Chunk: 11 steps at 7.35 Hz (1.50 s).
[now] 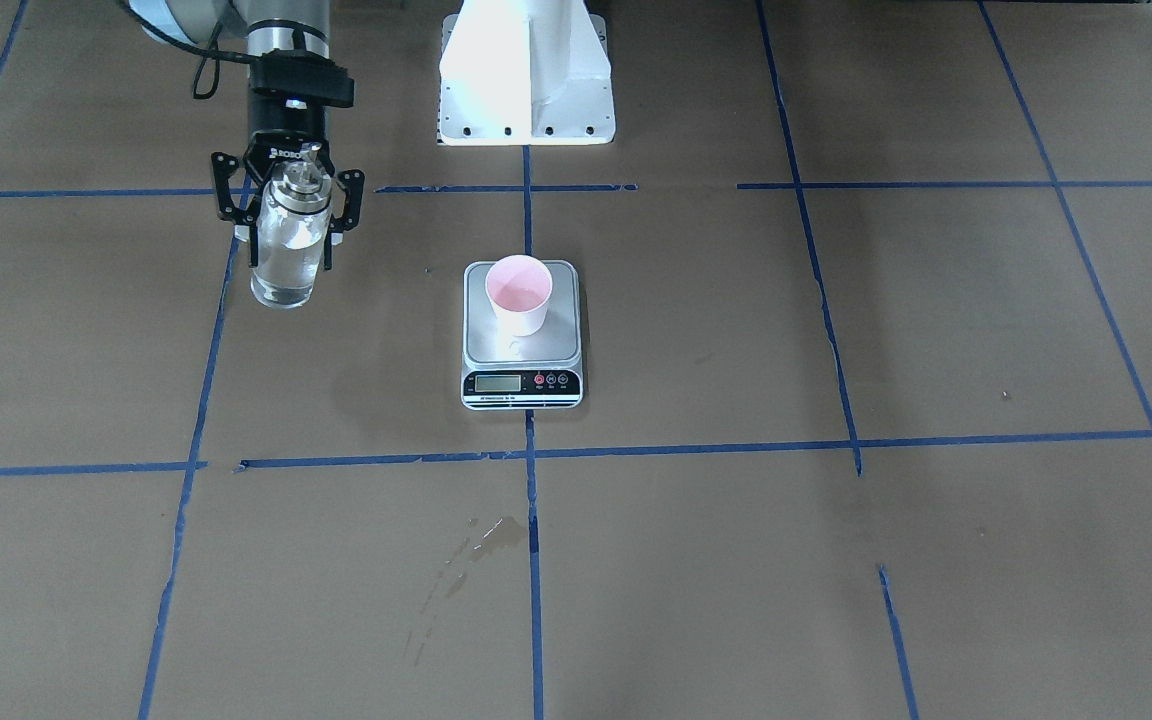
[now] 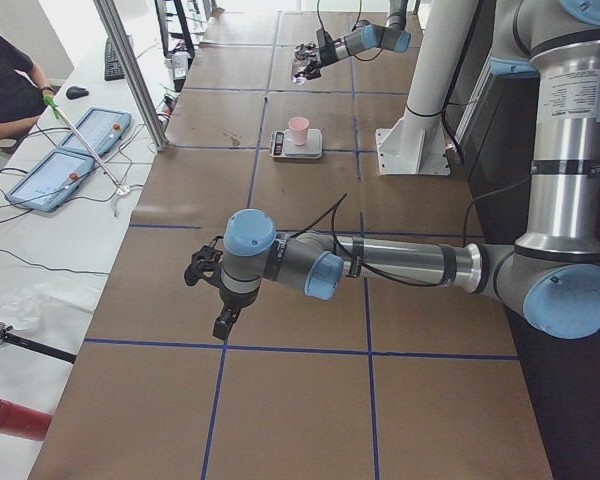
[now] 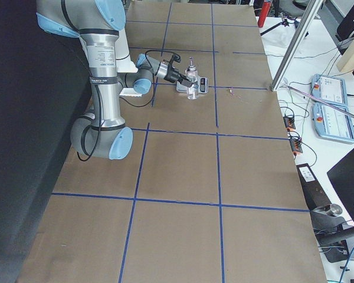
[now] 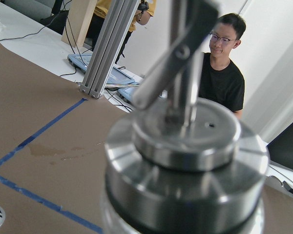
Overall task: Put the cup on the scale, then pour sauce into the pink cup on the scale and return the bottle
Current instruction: 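Tip the bottle upright and carry it back toward its spot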
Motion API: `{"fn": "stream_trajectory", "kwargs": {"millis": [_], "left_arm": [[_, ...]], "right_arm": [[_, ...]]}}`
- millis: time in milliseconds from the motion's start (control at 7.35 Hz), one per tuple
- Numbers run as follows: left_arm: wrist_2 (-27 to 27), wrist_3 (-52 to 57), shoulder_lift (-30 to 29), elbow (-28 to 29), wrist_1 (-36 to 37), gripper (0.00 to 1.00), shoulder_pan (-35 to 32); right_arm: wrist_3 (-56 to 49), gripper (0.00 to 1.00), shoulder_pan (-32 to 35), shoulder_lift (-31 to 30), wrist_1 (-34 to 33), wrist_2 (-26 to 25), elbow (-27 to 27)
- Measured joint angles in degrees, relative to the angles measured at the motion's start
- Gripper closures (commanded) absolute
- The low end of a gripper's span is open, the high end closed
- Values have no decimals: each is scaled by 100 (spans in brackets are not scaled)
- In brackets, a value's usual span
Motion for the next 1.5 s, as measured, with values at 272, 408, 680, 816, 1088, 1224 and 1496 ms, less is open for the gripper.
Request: {"fn": "stream_trajectory", "kwargs": {"millis": [272, 408, 680, 816, 1088, 1224, 1496], "left_arm": [[0, 0, -32, -7, 0, 0, 0], [0, 0, -36, -21, 0, 0, 0], [-3, 0, -39, -57, -5, 0, -6], [-2, -1, -37, -79, -7, 0, -7], [0, 0, -31, -117, -9, 0, -9], [-2, -1, -31, -133, -9, 0, -9], [-2, 1, -24, -143, -9, 0, -9]], "right_arm": [[804, 100, 72, -342, 746, 270, -166], [1326, 100, 147, -447, 886, 472, -197], [2069, 100, 350, -606, 1073, 851, -253], [2204, 100, 551, -652, 1109, 1118, -334], [2337, 100, 976, -681, 1137, 1656, -761], [2481, 100, 1055, -679, 1156, 1694, -1034], [2711, 100, 1081, -656, 1162, 1695, -1213]]}}
